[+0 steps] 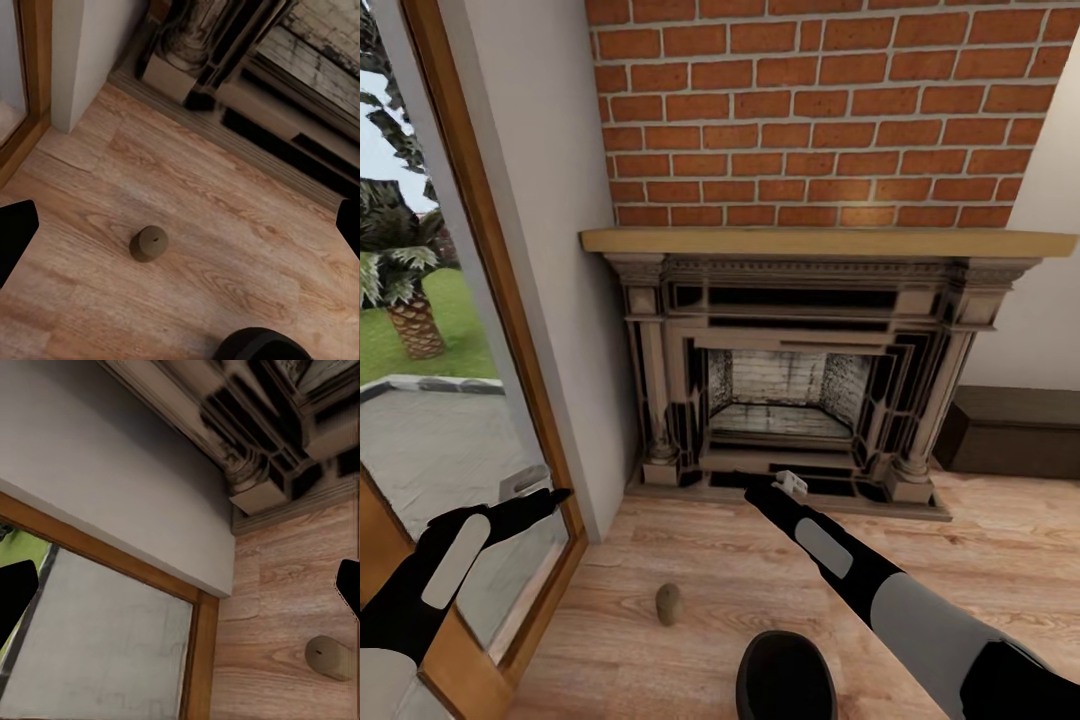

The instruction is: Place each of the two pumpkins and all three candles from the living room inside a cabinet in the living room (use any cabinet), then make sure every cabinet is closed, and position the cauldron so it is next to a table in the living room.

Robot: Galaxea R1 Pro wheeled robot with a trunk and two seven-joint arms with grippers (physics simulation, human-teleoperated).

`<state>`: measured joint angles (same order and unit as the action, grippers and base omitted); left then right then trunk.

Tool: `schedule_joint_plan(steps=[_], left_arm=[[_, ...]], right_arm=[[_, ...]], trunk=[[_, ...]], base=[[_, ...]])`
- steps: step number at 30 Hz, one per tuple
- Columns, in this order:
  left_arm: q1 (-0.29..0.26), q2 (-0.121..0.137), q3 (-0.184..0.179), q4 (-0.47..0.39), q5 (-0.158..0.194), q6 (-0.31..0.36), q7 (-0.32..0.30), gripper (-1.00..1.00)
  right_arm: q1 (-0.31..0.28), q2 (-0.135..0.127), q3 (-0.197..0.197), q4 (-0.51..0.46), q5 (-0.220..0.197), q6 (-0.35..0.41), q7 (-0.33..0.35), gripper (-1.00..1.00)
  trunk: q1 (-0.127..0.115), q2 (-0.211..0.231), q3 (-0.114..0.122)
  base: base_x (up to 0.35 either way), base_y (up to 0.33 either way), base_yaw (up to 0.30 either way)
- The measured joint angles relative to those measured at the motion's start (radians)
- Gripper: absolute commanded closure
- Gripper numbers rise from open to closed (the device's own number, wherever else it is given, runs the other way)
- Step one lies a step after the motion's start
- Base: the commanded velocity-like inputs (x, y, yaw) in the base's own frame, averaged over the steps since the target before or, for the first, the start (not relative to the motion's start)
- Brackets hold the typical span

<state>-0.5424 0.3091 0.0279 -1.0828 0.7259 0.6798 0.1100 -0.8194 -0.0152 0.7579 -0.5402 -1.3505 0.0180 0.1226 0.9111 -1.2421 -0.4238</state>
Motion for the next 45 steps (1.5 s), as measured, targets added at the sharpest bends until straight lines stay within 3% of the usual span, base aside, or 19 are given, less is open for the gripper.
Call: schedule_joint_plan(steps=[8,27,45], left_arm=[[0.0,0.0,-0.003,-0.002,0.001,0.0,-0.001,-1.0],[0.0,0.001,-0.003,-0.001,0.001,0.0,0.001,-1.0],[0.0,0.001,-0.003,-0.002,0.001,0.0,0.001,-1.0]], right_arm=[[0.0,0.001,0.0,0.021,0.0,-0.06,0.01,-1.0],[0.0,0.001,0.0,0.021,0.001,-0.062,0.012,-1.0],[0.0,0.001,0.0,0.022,0.0,-0.062,0.012,-1.0]], trunk=[[0.0,0.0,0.0],[0.0,0.0,0.017],[0.0,0.0,0.018]], base=[[0.024,0.0,-0.002],[0.055,0.041,-0.211],[0.048,0.007,-0.014]])
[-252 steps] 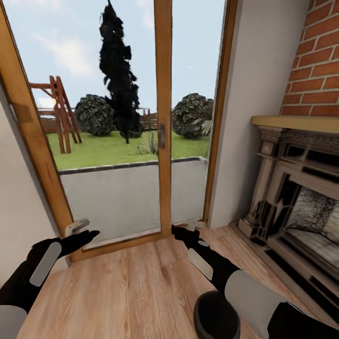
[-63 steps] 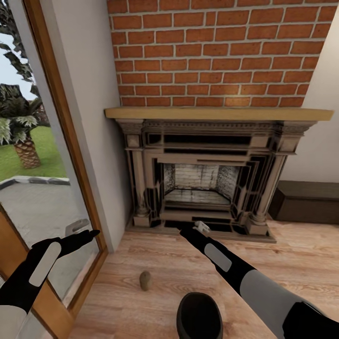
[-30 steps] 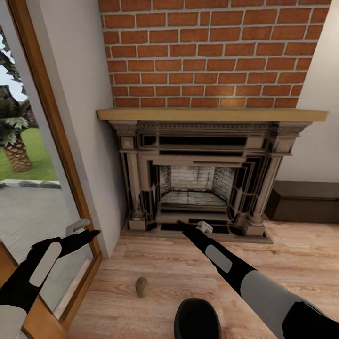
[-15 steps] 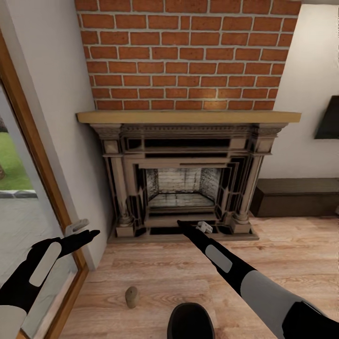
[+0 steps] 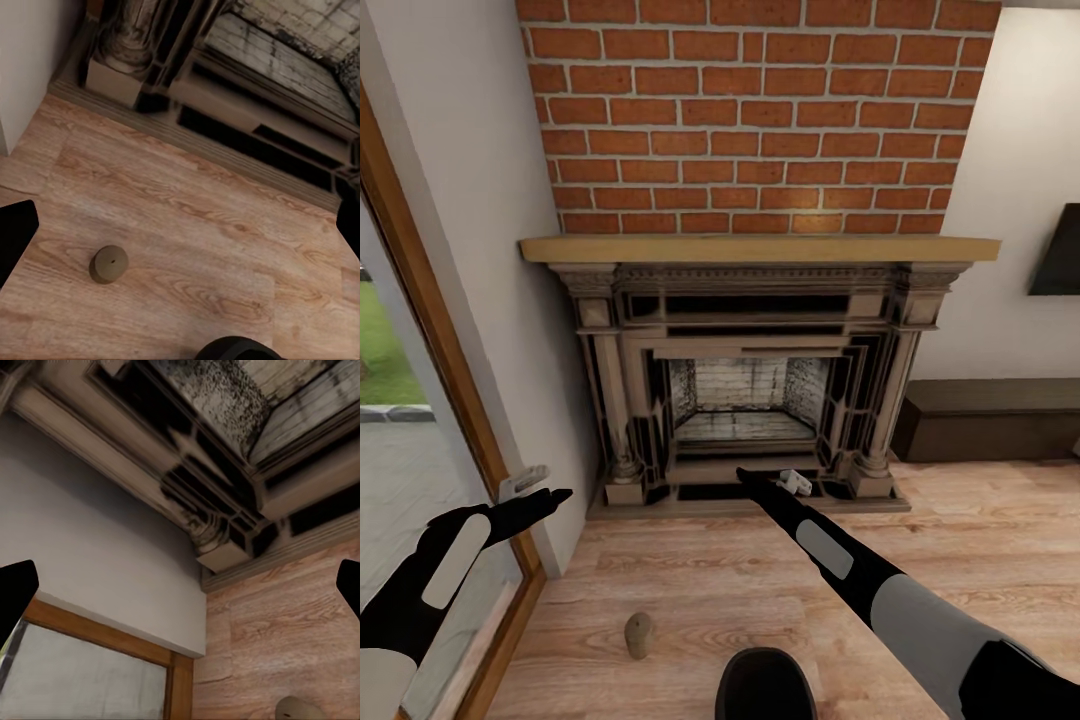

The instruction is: Place each of the two pumpkins and all three candles from the living room inside a cabinet in the living room (use any cabinet), then make sure every cabinet is closed, and position the cauldron so it is next to a table in the living room.

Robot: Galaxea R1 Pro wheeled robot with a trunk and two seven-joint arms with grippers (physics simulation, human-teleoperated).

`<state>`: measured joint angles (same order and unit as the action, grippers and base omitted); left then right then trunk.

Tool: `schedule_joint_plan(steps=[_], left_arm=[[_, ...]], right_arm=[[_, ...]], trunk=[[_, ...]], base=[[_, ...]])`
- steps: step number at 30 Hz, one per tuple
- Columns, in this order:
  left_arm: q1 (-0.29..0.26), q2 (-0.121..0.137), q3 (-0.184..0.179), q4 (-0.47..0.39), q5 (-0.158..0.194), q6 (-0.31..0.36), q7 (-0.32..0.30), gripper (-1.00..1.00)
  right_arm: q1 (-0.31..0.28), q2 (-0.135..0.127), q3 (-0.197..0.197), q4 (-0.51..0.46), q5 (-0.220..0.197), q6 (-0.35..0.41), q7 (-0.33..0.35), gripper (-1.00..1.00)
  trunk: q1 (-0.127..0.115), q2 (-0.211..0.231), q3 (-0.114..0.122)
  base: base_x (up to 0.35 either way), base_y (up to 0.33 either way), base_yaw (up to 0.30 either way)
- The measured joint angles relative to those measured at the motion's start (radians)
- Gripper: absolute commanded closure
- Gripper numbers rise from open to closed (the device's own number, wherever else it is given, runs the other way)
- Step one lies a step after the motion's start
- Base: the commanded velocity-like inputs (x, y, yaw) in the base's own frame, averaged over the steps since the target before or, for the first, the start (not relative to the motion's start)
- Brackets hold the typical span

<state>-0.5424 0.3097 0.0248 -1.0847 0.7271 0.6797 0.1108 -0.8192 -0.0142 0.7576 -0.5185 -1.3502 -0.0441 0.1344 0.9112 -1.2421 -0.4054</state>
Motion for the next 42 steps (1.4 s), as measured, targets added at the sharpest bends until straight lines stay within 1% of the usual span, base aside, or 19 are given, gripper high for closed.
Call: schedule_joint_plan(steps=[8,15,23,27,29,31,33,35,36,37,38,39,40,42], left_arm=[[0.0,-0.001,0.0,0.001,0.0,0.0,0.0,-1.0],[0.0,-0.001,0.0,0.001,0.0,0.0,0.002,-1.0],[0.0,-0.001,0.0,0.002,0.0,0.0,0.0,-1.0],[-0.001,-0.002,-0.001,0.028,0.0,-0.002,0.006,-1.0],[-0.005,-0.005,-0.006,0.063,-0.005,-0.003,0.008,-1.0],[-0.014,-0.013,-0.01,0.125,-0.031,-0.005,0.009,-1.0],[-0.036,-0.031,-0.012,0.187,-0.075,-0.011,0.009,-1.0],[-0.049,-0.056,-0.013,0.255,-0.138,-0.039,0.01,-1.0],[-0.053,-0.065,-0.013,0.287,-0.17,-0.065,0.011,-1.0],[-0.056,-0.078,-0.013,0.327,-0.203,-0.109,0.011,-1.0],[-0.057,-0.082,-0.013,0.341,-0.211,-0.123,0.011,-1.0],[-0.058,-0.098,-0.013,0.387,-0.227,-0.154,0.011,-1.0],[-0.059,-0.108,-0.013,0.425,-0.236,-0.171,0.011,-1.0],[-0.059,-0.127,-0.013,0.489,-0.243,-0.211,0.011,-1.0]], right_arm=[[0.0,0.0,0.0,0.0,0.0,0.0,0.0,-1.0],[0.0,0.0,0.0,0.0,0.001,0.0,0.0,-1.0],[0.0,0.0,-0.001,0.001,0.0,0.007,-0.009,-1.0],[0.0,0.0,-0.001,0.001,0.001,0.01,-0.012,-1.0],[0.0,0.0,-0.001,0.001,0.002,0.01,-0.013,-1.0],[0.001,0.0,-0.001,0.001,0.003,0.011,-0.014,-1.0],[0.001,0.001,-0.001,0.001,0.004,0.011,-0.014,-1.0],[0.001,0.001,0.0,0.001,0.005,0.011,-0.014,-1.0],[0.001,0.0,0.0,0.001,0.005,0.011,-0.014,-1.0],[0.001,0.0,0.0,0.001,0.006,0.011,-0.014,-1.0],[0.001,0.001,0.0,0.002,0.006,0.011,-0.015,-1.0],[0.001,0.001,0.0,0.002,0.006,0.011,-0.017,-1.0],[0.001,0.001,0.001,0.002,0.006,0.011,-0.024,-1.0],[0.001,0.002,0.003,0.001,0.007,0.011,-0.049,-1.0]], trunk=[[0.0,0.0,0.0],[0.0,0.0,0.0],[0.0,0.0,0.0],[0.0,0.0,0.0],[0.0,0.0,0.0],[0.0,0.0,0.0],[0.0,0.0,0.0],[0.0,0.0,0.0],[0.0,0.0,0.0],[0.0,0.0,0.0],[0.0,0.0,0.0],[0.0,0.0,0.0],[0.0,0.0,0.0],[0.0,0.0,0.0]], base=[[0.22,0.028,0.0],[0.245,0.145,0.0],[0.044,0.036,0.0],[0.002,0.001,0.0],[0.0,0.0,0.0],[0.0,0.0,0.0],[0.0,0.0,0.0],[0.0,0.0,0.0],[0.0,0.0,0.0],[0.0,0.0,0.0],[0.0,0.0,0.0],[0.0,0.0,0.0],[0.0,0.0,0.0],[0.0,0.0,0.0]])
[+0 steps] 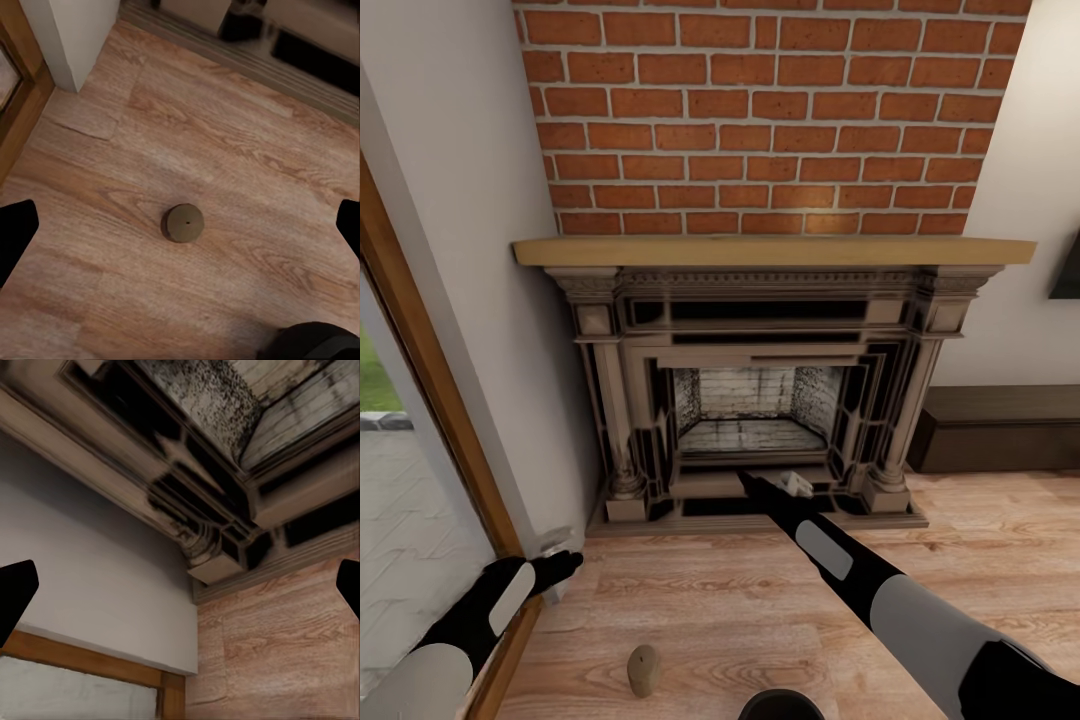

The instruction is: Place each of the two pumpkins and all three candles from the living room inside a cabinet in the living room (use any cabinet), then make sure every cabinet is closed, and position the cauldron so it is next to a table in the living room.

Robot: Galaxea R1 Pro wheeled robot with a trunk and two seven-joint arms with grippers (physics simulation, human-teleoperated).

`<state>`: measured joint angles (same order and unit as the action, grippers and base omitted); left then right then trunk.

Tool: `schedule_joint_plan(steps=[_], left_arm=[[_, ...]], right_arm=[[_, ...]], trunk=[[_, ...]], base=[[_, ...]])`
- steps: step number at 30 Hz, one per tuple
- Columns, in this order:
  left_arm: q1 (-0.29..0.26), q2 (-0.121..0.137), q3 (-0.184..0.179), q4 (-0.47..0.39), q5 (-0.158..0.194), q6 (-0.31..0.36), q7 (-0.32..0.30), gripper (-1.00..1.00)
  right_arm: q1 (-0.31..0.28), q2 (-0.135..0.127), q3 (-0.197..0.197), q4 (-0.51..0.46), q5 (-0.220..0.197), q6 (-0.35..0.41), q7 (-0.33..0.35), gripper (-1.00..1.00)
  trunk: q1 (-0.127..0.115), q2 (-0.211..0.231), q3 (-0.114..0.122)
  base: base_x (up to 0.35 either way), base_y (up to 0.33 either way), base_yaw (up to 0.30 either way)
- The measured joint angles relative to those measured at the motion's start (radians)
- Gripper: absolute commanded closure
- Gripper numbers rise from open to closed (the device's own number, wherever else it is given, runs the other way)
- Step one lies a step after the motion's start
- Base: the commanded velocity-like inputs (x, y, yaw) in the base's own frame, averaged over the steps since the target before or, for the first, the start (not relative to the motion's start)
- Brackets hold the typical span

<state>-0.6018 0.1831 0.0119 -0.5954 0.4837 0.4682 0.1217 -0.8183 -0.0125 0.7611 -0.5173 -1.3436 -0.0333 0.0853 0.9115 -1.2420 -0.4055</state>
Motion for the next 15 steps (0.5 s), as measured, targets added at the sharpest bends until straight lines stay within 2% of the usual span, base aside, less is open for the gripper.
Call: schedule_joint_plan(steps=[7,11,13,15], left_arm=[[0.001,-0.056,-0.003,0.234,-0.003,-0.196,0.002,-1.0],[0.002,-0.078,-0.004,0.298,0.001,-0.245,-0.004,-1.0],[0.002,-0.102,-0.016,0.354,-0.002,-0.32,-0.006,-1.0],[0.002,-0.109,-0.027,0.37,-0.001,-0.35,-0.006,-1.0]], right_arm=[[-0.001,0.001,0.005,0.001,0.0,0.001,-0.129,-1.0],[0.0,0.001,0.008,0.0,0.004,0.0,-0.149,-1.0],[-0.001,0.003,0.009,-0.001,0.027,-0.003,-0.161,-1.0],[0.0,0.004,0.009,0.0,0.049,-0.004,-0.185,-1.0]], trunk=[[0.0,0.0,0.0],[0.0,0.0,0.0],[0.0,0.0,0.0],[0.0,0.0,0.0]], base=[[0.0,0.0,0.0],[0.0,0.0,0.0],[0.0,0.0,0.0],[0.0,0.0,0.0]])
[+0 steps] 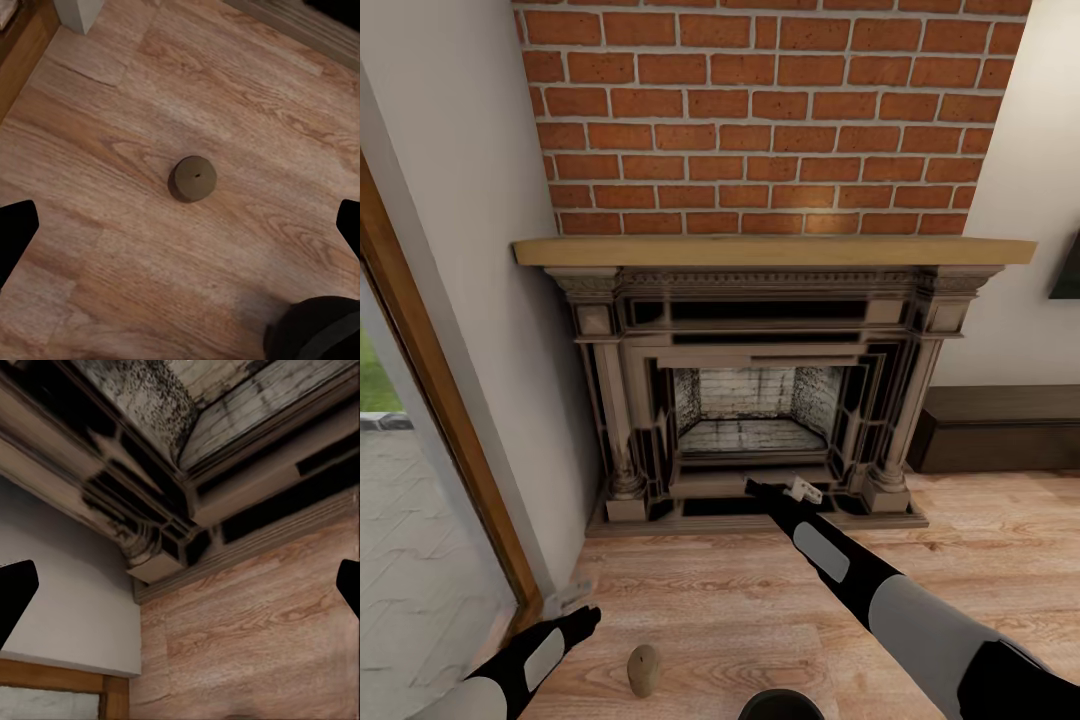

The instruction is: Place each of the two pumpkins and all three candles from the living room inside a cabinet in the living room (use any cabinet), then make sure every cabinet is closed, and position the cauldron so it is next to a table in the living room.

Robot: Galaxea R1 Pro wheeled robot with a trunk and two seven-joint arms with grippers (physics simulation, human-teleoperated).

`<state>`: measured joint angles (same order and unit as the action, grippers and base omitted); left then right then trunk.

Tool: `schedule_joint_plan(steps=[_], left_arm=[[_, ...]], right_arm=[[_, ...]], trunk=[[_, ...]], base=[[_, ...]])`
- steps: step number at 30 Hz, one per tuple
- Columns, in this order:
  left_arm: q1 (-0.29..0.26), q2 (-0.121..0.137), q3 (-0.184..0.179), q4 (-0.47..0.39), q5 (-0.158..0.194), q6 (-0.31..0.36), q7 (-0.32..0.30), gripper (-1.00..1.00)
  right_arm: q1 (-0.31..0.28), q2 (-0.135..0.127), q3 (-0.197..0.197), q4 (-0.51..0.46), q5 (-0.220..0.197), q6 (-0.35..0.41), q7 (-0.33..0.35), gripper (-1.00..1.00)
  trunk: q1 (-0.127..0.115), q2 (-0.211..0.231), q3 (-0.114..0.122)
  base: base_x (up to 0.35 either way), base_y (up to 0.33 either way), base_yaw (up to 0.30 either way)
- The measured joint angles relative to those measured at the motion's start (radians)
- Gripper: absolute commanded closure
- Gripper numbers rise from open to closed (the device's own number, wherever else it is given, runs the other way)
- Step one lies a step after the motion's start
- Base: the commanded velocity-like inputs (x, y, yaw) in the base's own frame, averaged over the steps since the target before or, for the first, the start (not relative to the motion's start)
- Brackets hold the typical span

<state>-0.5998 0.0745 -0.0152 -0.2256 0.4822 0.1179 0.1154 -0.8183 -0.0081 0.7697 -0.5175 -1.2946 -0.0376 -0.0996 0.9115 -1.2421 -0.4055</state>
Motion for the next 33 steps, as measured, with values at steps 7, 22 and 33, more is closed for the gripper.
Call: schedule_joint_plan(steps=[7,22,33], left_arm=[[0.001,-0.003,-0.01,0.01,0.0,-0.025,-0.003,-1.0],[0.006,-0.005,-0.019,0.011,0.0,-0.025,-0.004,-1.0],[0.006,-0.006,-0.022,0.011,0.0,-0.026,-0.004,-1.0]], right_arm=[[0.0,-0.001,-0.003,-0.001,0.032,0.002,-0.115,-1.0],[-0.001,0.0,-0.002,-0.003,0.033,0.003,-0.145,-1.0],[0.0,0.006,0.001,0.002,0.108,0.132,-0.374,-1.0]], trunk=[[0.0,0.0,0.0],[0.0,0.0,0.0],[0.0,0.0,0.0]], base=[[0.0,0.0,0.0],[0.0,-0.059,0.0],[0.0,-0.075,0.0]])
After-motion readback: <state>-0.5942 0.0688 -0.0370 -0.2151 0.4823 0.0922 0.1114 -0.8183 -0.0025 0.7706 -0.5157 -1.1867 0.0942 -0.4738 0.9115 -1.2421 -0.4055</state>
